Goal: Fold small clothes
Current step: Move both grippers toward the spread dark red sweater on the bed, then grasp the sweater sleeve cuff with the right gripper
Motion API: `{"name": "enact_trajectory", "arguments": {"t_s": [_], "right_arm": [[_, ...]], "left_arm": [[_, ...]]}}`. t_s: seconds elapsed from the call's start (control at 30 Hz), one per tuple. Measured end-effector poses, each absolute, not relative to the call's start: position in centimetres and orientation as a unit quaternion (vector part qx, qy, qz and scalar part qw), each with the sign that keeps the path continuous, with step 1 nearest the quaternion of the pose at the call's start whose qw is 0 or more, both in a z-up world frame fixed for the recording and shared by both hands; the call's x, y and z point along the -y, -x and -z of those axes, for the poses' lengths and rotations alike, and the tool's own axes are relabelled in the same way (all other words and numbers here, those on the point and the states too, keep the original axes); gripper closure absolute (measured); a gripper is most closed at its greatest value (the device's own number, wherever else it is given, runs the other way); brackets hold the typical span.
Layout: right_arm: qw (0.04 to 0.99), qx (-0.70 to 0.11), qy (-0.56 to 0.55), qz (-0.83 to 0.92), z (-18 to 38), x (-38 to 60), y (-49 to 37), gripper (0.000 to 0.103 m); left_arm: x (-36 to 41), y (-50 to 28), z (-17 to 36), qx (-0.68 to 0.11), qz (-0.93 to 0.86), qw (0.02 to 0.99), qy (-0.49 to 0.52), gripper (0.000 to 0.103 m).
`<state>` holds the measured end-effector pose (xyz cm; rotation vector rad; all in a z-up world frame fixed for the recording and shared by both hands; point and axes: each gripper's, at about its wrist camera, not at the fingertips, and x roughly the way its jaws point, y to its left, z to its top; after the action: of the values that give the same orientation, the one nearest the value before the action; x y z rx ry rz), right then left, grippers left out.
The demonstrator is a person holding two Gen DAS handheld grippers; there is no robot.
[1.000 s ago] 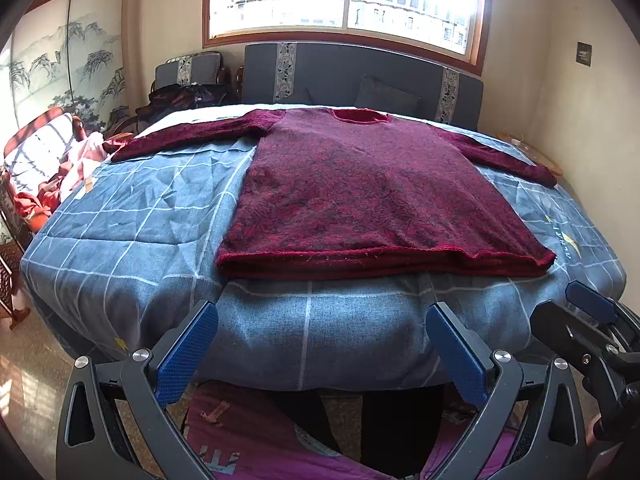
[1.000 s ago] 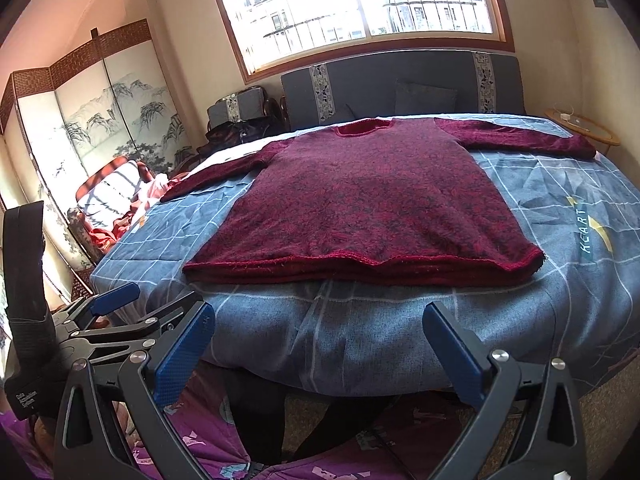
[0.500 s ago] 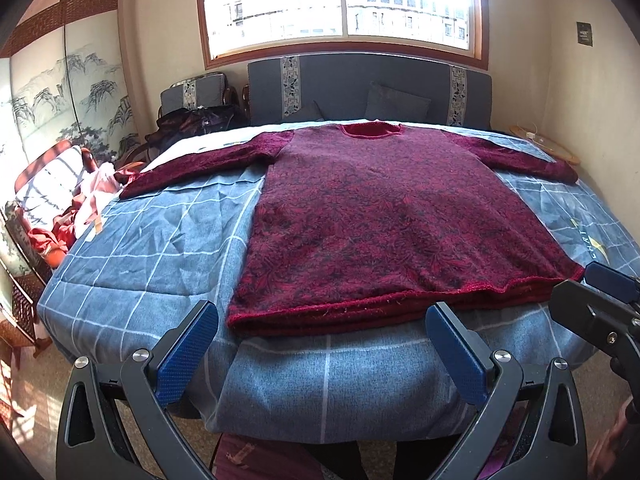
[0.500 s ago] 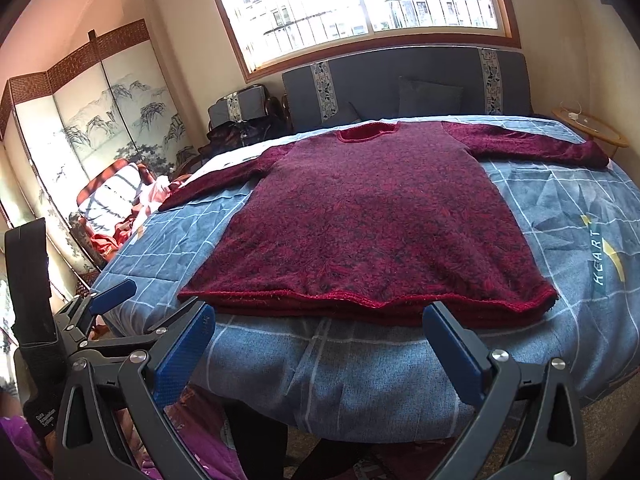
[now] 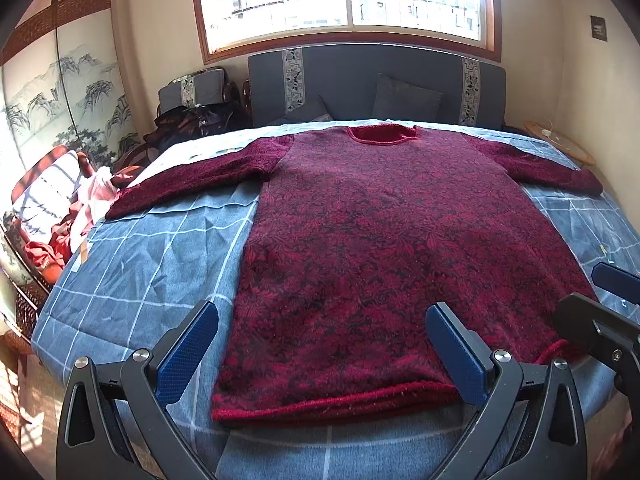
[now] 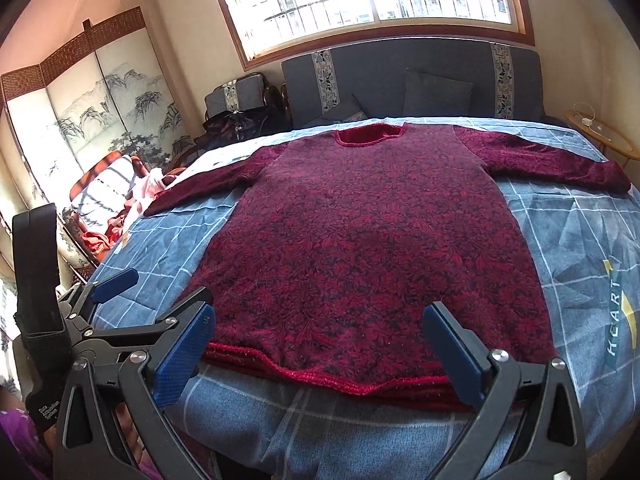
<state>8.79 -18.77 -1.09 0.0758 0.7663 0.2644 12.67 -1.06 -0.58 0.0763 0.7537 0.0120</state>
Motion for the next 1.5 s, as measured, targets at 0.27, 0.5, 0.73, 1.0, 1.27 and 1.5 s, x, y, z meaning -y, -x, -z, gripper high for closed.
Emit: {"name": "enact_trajectory", "arguments": {"t_s": [0.27, 0.5, 0.73, 1.0, 1.27, 1.5], "right_arm": [[0.900, -0.411, -0.071, -0.129, 2.5, 21.4, -15.7, 0.000], [0.884, -0.437, -0.115, -0.120, 3.9, 25.9, -21.1, 0.001], [0.865, -0.427, -0.247, -0.092, 5.2, 38.3, -27.7, 0.011], [0.851, -0.328, -0.406, 0.062, 6.3, 57.9, -30.8, 0.030], [0.825, -0.267, -0.473, 0.155, 7.7, 68.0, -31.1, 0.036], [0.825, -0.258, -0.478, 0.154, 8.1, 68.9, -33.8, 0.039]], "left_arm": [[0.7, -18.5, 2.1, -0.383, -0.020, 0.923, -0.040, 0.000], [0.0, -22.6, 3.7, -0.391, -0.019, 0.919, -0.038, 0.000], [-3.1, -25.3, 7.9, -0.410, -0.034, 0.911, 0.010, 0.000], [-4.7, -25.7, 9.2, -0.433, -0.048, 0.898, 0.060, 0.001], [-4.0, -25.3, 8.9, -0.428, -0.041, 0.902, 0.039, 0.001], [-5.1, -25.6, 9.3, -0.438, -0.036, 0.895, 0.078, 0.001]]}}
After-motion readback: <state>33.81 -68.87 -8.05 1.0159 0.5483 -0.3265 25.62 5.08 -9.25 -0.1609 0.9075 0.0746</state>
